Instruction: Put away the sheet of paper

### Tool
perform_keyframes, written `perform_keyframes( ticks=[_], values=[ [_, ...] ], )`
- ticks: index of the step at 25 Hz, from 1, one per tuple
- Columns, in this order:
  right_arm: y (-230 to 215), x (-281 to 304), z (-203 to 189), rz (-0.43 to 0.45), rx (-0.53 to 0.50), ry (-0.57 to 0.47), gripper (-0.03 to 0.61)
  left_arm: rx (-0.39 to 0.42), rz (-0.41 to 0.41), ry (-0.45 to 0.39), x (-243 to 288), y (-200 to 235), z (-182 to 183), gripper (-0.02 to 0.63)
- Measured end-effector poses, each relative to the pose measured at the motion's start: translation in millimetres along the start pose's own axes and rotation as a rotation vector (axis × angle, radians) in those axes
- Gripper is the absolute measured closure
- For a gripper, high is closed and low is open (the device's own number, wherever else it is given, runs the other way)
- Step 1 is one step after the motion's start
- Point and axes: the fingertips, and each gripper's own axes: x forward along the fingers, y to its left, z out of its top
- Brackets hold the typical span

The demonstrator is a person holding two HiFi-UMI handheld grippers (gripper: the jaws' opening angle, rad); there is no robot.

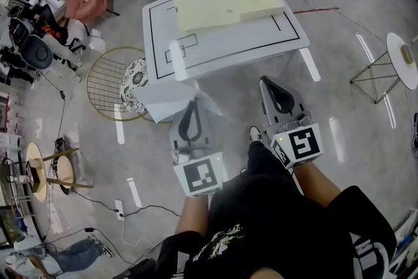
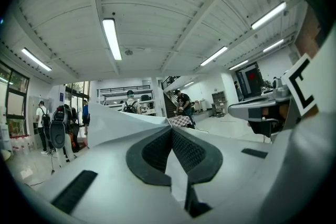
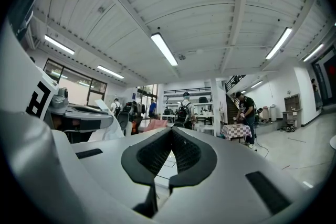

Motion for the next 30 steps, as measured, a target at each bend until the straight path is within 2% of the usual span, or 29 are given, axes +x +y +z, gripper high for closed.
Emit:
perform_keyframes(
  ticks=[14, 30],
  values=[
    [-55, 40, 6, -0.009, 0.012, -0.005, 0.586, 0.015, -0.013, 0.009, 66, -14, 16, 0.612],
    [-102, 103, 6, 0.052, 0.005, -0.016, 0.586, 0.013, 0.045, 0.007, 135, -13, 27, 0.612]
  ],
)
